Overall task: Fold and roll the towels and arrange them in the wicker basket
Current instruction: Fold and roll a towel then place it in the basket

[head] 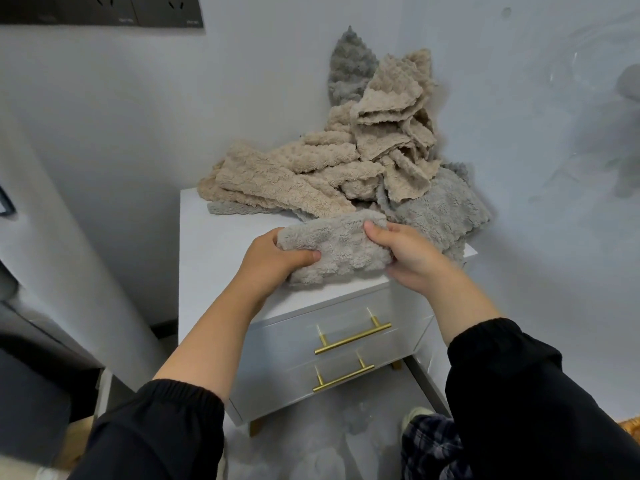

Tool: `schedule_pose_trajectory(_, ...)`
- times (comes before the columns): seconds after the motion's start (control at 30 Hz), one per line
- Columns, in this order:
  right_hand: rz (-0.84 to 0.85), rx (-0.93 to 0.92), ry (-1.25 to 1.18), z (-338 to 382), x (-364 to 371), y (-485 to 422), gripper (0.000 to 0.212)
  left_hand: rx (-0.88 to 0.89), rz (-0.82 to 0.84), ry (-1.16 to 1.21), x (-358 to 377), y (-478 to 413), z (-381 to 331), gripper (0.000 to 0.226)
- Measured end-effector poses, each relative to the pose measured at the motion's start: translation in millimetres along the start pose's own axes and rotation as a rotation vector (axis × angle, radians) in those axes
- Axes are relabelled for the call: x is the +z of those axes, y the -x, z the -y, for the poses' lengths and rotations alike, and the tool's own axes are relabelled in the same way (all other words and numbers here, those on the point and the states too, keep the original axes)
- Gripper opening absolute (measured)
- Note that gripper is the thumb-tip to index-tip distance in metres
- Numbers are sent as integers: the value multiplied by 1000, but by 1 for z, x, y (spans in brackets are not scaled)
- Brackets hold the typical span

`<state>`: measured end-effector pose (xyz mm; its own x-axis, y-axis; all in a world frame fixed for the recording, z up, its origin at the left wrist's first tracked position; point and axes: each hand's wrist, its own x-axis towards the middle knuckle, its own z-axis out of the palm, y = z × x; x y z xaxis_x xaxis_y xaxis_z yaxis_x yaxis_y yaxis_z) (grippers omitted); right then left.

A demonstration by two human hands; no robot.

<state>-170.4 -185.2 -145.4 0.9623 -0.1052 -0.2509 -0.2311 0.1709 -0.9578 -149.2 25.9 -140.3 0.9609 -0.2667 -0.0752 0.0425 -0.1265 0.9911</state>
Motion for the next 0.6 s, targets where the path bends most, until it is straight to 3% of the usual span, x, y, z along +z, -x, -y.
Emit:
schedule_pose_trajectory(0.07, -34, -28, -139, 1, 9, 2, 66, 24, -14, 45, 5, 0, 0, 30)
schedule_pose_trajectory(0.1, -75, -47, -139, 1, 13, 2, 55, 30, -30, 61, 7, -1, 0, 29)
schedule_pose_trajectory(0.13, -137, -79, -102, -1, 16, 0, 64, 33, -48, 73, 10, -1, 0, 28)
schedule_pose_trajectory(0.2, -248, -173, 8, -11, 19, -7, 107, 40, -76, 73, 13, -2, 0, 28)
schedule_pose_trajectory(0.23, -304, -209, 71, -14, 17, -10, 114, 42, -79, 60, 16, -2, -1, 28)
schedule_pose_trajectory(0.27, -346, -232, 141, -12, 19, -7, 105, 44, -77, 54, 19, -3, -1, 28)
schedule_pose_trajectory(0.37, -520, -353, 321, -4, 14, 8, 37, 53, -31, 62, 29, -2, -6, 26)
schedule_pose_trajectory(0.47, -651, -470, 460, 6, 6, 25, 51, 33, 27, 89, 41, -1, -10, 26)
schedule_pose_trajectory(0.6, -786, -491, 570, 19, -23, 57, 50, 19, 118, 89, 79, 8, -16, 33)
